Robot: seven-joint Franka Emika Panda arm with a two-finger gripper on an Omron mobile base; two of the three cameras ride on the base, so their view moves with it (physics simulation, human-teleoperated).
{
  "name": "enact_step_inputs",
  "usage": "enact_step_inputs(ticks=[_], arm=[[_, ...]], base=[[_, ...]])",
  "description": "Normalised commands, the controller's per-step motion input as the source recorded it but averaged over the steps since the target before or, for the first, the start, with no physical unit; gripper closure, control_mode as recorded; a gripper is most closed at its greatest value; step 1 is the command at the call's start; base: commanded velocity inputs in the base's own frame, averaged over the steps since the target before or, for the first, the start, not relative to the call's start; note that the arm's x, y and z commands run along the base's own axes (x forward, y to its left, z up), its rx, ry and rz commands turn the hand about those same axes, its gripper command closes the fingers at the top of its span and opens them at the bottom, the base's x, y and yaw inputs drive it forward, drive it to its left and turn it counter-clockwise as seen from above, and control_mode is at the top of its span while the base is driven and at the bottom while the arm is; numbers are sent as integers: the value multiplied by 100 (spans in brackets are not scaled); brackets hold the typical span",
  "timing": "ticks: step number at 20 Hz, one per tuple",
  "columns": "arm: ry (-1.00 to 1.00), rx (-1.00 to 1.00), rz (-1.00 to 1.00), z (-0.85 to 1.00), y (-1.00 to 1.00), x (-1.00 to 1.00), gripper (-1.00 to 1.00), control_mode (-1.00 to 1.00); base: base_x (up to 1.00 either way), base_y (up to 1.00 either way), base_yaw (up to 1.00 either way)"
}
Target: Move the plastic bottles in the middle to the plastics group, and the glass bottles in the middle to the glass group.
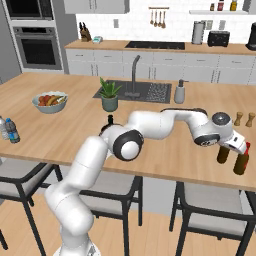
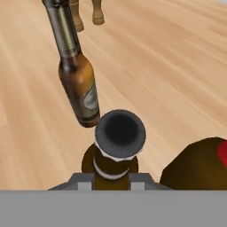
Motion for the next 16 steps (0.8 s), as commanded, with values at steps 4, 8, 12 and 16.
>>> enact_step_inputs(ticks=[4, 8, 12, 16], arm=[[0, 0, 0, 0, 0, 0, -100, -100], [0, 0, 0, 0, 0, 0, -100, -100], [0, 0, 0, 0, 0, 0, -100, -100], [0, 0, 0, 0, 0, 0, -100, -100]], base=[[0, 0, 0], [0, 0, 0], [0, 0, 0], [0, 0, 0]])
